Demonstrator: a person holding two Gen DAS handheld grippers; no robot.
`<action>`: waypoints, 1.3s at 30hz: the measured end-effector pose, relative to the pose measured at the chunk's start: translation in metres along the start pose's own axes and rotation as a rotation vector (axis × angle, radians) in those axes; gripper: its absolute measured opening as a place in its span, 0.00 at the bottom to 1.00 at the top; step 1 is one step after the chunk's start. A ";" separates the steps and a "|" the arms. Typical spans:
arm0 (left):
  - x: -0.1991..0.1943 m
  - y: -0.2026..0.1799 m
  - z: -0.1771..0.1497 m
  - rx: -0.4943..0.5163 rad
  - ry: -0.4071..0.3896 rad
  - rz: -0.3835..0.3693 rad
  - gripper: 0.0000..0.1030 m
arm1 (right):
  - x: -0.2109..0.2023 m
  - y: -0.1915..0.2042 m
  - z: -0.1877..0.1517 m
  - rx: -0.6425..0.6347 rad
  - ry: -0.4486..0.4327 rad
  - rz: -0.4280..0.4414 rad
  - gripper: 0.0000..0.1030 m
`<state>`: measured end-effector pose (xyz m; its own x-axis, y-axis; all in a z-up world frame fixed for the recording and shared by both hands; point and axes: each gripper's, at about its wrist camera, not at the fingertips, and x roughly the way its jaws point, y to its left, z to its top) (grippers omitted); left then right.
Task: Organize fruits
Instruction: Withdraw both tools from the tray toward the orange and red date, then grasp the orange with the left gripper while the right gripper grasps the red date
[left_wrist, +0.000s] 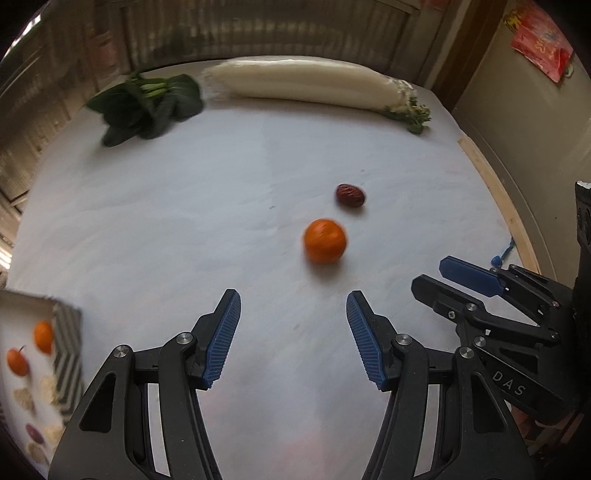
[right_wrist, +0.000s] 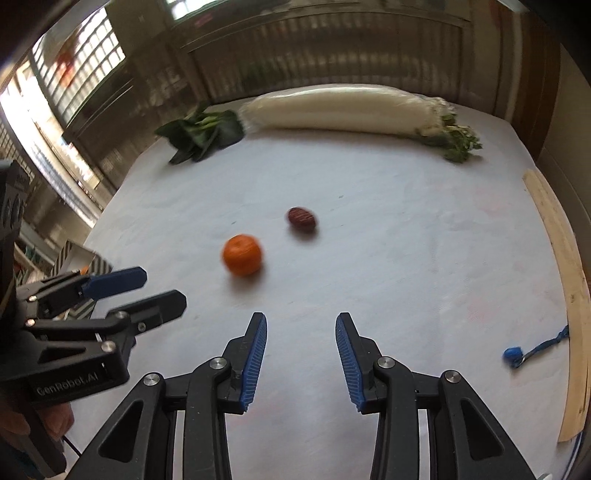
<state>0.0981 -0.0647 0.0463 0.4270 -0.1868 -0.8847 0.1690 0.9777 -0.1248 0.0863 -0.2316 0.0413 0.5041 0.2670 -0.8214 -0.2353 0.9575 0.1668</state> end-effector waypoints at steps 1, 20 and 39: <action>0.003 -0.003 0.003 0.008 0.001 -0.012 0.58 | 0.001 -0.003 0.002 0.005 -0.002 -0.001 0.37; 0.045 0.002 0.032 0.003 0.000 -0.021 0.31 | 0.033 -0.016 0.046 -0.012 -0.032 0.038 0.37; 0.005 0.052 -0.006 -0.150 -0.001 0.062 0.31 | 0.055 0.016 0.051 -0.168 0.013 0.036 0.23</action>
<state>0.1035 -0.0140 0.0326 0.4337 -0.1256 -0.8922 0.0074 0.9907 -0.1358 0.1527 -0.1956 0.0271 0.4820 0.2981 -0.8239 -0.3889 0.9154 0.1037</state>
